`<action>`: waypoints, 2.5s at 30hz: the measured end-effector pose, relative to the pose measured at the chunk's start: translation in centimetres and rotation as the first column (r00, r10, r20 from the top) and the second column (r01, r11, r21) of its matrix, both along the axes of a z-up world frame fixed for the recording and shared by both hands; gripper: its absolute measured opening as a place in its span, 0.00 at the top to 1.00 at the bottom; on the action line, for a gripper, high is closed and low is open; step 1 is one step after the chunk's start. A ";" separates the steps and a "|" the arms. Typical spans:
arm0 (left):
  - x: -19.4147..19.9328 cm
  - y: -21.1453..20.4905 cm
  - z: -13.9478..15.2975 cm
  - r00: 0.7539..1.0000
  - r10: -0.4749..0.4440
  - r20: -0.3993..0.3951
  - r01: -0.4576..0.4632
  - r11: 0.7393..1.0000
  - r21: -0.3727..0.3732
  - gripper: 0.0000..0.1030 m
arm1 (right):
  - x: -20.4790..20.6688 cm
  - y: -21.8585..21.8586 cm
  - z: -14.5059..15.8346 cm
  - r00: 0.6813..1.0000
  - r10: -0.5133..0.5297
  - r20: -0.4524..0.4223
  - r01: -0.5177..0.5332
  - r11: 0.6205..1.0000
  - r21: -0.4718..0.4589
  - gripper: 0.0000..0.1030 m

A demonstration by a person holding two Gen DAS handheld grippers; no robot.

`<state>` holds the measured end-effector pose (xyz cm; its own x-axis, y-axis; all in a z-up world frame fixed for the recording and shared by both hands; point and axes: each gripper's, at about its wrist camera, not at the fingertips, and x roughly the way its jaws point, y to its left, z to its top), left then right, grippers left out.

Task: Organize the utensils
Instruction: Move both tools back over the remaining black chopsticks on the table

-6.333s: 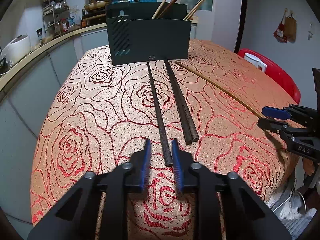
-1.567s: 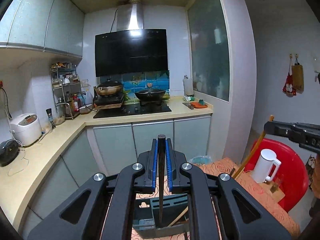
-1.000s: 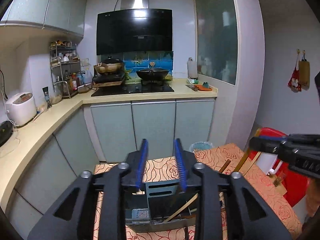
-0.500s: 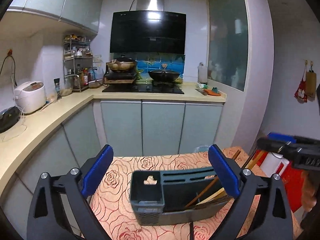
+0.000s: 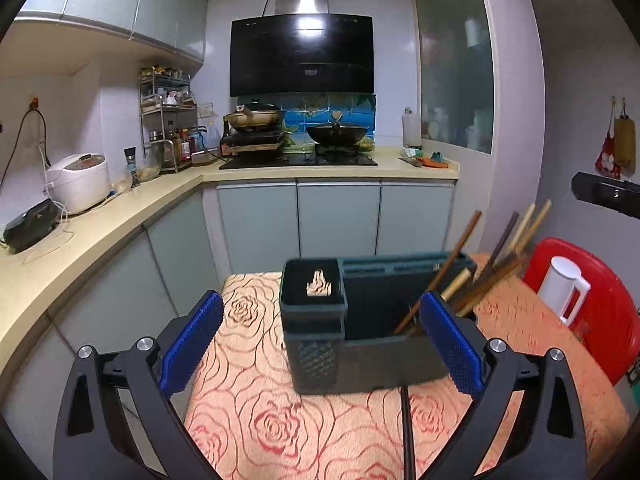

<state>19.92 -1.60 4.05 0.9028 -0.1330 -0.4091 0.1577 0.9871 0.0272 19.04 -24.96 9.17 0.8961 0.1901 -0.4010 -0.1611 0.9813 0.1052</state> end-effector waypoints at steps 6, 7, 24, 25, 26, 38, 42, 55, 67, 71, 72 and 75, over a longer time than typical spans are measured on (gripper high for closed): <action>-2.2 0.2 -2.2 0.999 0.004 -0.038 -0.004 1.000 -0.007 0.07 | -2.5 -0.3 -2.9 1.000 -0.010 -0.006 0.010 1.000 -0.013 0.20; -2.6 0.2 -2.7 0.999 0.004 -0.044 -0.004 1.000 -0.002 0.07 | -3.0 -0.3 -3.5 1.000 -0.012 -0.008 0.012 1.000 -0.019 0.20; -5.9 0.4 -8.0 0.990 0.006 -0.142 -0.006 1.000 0.004 0.07 | -8.6 1.2 -10.5 0.997 -0.073 -0.009 0.071 0.991 -0.111 0.19; -6.1 0.4 -8.5 0.989 0.008 -0.148 -0.006 1.000 0.009 0.07 | -8.7 1.3 -10.8 0.997 -0.075 -0.013 0.073 0.991 -0.114 0.19; -6.2 0.4 -8.8 0.988 0.008 -0.154 -0.006 1.000 0.013 0.07 | -8.9 1.3 -11.3 0.997 -0.076 -0.023 0.073 0.991 -0.111 0.19; -7.4 0.7 -11.9 0.979 0.010 -0.203 -0.009 1.000 0.004 0.07 | -9.5 1.0 -14.8 0.991 -0.100 -0.092 0.091 0.992 -0.092 0.19; -7.9 0.6 -12.7 0.979 0.008 -0.203 -0.004 1.000 0.022 0.07 | -9.8 1.2 -15.5 0.990 -0.105 -0.089 0.095 0.990 -0.108 0.19; -10.4 1.2 -15.3 0.955 -0.113 -0.275 0.134 0.989 0.059 0.07 | -9.8 1.7 -17.5 0.986 -0.079 -0.144 0.060 0.990 -0.131 0.19; -12.3 -0.3 -16.3 0.937 -0.201 -0.285 0.245 0.961 0.126 0.09 | -10.0 2.3 -17.7 0.987 -0.059 -0.150 0.038 0.990 -0.139 0.19; -12.2 -0.9 -17.3 0.927 -0.195 -0.319 0.257 0.952 0.166 0.24 | -10.1 2.4 -17.8 0.986 -0.057 -0.153 0.036 0.990 -0.137 0.19; -12.3 -1.0 -17.4 0.928 -0.194 -0.319 0.258 0.951 0.172 0.28 | -10.1 2.4 -17.8 0.986 -0.055 -0.155 0.034 0.990 -0.138 0.19; -12.2 -1.2 -17.7 0.921 -0.195 -0.337 0.267 0.947 0.181 0.36 | -10.0 2.5 -17.8 0.986 -0.051 -0.157 0.029 0.990 -0.140 0.19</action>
<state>7.70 -2.80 -13.62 0.6801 -0.1972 -0.7061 0.4162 0.8968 0.1504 9.02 -22.45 -8.65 0.8241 0.0890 -0.5594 -0.1136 0.9935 -0.0093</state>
